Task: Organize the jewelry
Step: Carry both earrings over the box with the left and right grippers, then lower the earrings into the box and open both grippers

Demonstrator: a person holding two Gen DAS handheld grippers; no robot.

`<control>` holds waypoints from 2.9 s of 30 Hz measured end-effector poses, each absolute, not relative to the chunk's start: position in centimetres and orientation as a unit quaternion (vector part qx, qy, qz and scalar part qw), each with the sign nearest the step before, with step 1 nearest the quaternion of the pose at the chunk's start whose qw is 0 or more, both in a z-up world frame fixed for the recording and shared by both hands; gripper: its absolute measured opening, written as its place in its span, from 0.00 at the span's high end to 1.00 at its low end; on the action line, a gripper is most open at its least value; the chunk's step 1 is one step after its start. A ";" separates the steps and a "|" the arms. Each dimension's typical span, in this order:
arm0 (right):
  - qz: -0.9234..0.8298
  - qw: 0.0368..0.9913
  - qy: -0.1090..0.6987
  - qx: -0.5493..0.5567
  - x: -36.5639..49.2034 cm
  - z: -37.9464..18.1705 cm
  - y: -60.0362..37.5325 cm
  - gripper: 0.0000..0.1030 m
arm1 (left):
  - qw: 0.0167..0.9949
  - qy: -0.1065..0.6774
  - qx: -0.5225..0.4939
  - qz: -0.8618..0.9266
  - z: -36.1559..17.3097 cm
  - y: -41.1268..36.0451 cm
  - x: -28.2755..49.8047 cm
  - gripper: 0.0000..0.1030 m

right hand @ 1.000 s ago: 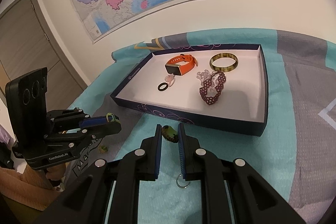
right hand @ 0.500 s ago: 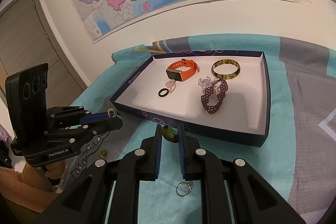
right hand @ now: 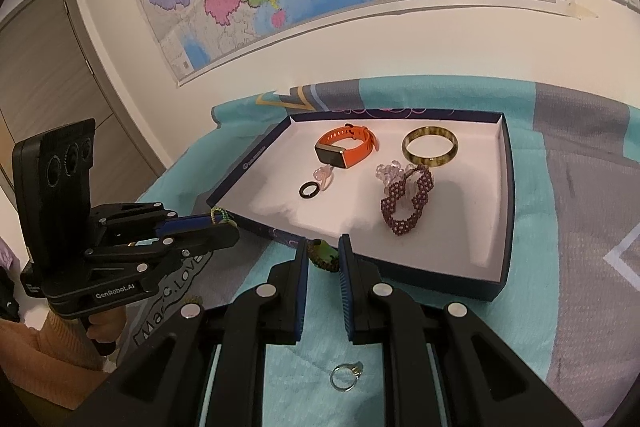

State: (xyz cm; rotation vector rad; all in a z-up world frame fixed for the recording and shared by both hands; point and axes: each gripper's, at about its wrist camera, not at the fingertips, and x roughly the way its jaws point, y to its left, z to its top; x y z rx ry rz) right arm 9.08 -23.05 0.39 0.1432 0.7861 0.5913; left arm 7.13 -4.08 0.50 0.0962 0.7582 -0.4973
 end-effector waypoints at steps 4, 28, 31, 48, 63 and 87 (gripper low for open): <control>0.282 0.881 0.375 0.066 9.4 0.6 -23.1 0.87 | 0.899 0.364 0.045 -0.237 0.6 -4.1 7.5 0.87; 0.266 0.886 0.378 0.048 12.8 0.6 -22.2 0.87 | 0.902 0.369 0.044 -0.221 0.4 -4.1 11.0 0.87; 0.265 0.885 0.379 0.046 13.1 0.4 -22.0 0.87 | 0.901 0.371 0.045 -0.219 0.2 -4.2 11.4 0.87; 0.255 0.883 0.393 0.036 14.8 -0.5 -21.5 0.87 | 0.899 0.381 0.043 -0.213 -0.3 -4.5 13.0 0.87; 0.248 0.880 0.404 0.028 16.1 -1.1 -20.8 0.87 | 0.896 0.392 0.044 -0.205 -1.1 -4.7 13.9 0.87; 0.227 0.877 0.423 0.016 17.9 -2.8 -20.2 0.86 | 0.884 0.420 0.049 -0.200 -2.7 -5.5 15.3 0.87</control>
